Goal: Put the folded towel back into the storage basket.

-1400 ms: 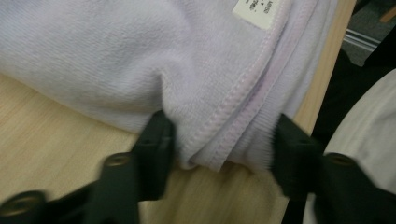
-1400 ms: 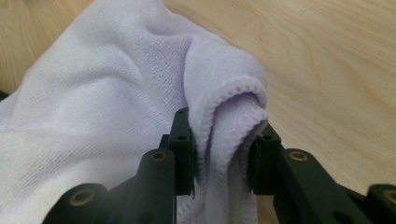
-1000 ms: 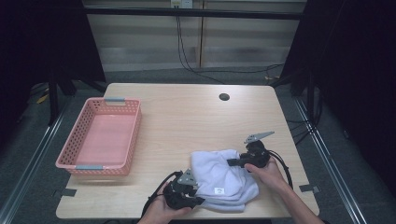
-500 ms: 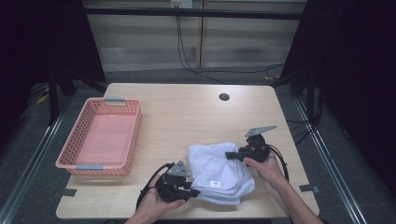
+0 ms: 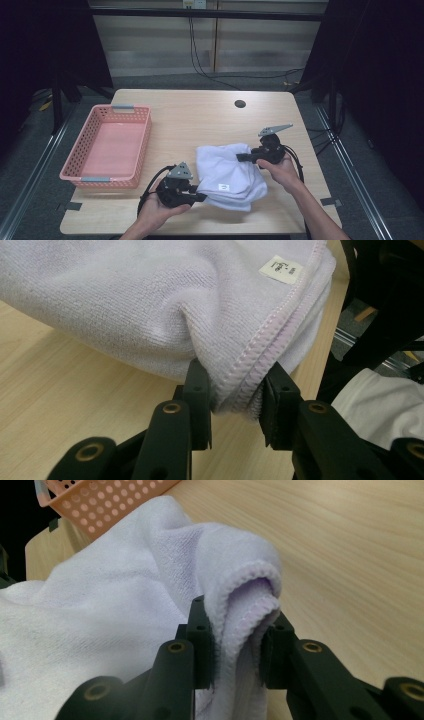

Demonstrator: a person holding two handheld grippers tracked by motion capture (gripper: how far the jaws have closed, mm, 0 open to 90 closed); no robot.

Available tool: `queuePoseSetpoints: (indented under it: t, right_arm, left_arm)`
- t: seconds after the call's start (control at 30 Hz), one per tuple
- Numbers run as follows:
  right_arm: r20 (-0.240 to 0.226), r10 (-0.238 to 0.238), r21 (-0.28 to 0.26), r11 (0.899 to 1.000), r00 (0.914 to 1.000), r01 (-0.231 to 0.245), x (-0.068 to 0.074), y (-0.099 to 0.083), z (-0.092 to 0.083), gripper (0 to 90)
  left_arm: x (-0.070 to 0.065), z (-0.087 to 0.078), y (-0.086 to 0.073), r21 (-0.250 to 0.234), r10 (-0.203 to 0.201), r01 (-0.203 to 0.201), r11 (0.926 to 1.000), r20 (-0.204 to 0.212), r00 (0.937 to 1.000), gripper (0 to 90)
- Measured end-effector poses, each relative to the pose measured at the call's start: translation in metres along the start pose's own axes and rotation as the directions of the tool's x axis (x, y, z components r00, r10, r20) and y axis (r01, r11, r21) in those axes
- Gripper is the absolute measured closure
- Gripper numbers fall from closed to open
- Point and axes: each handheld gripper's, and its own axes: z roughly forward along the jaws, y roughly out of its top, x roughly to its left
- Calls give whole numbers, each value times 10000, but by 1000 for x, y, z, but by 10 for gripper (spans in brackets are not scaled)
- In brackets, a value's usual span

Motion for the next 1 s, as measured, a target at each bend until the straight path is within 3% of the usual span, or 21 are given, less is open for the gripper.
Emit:
queuePoseSetpoints:
  t: [0.53,0.73,1.0]
  right_arm:
    - [-688,-352,-667,9973,9970,306,10,54,15,725]
    - [-844,-463,-749,9964,9954,400,14,73,25,725]
    - [-1097,-625,-938,9942,9920,522,21,92,40,726]
  left_arm:
    - [24,-48,3,-760,-307,284,9967,-298,9991,695]
    - [33,-62,0,-1084,-636,598,9923,-320,9975,696]
    - [44,-89,0,-1151,-638,562,9918,-642,9959,696]
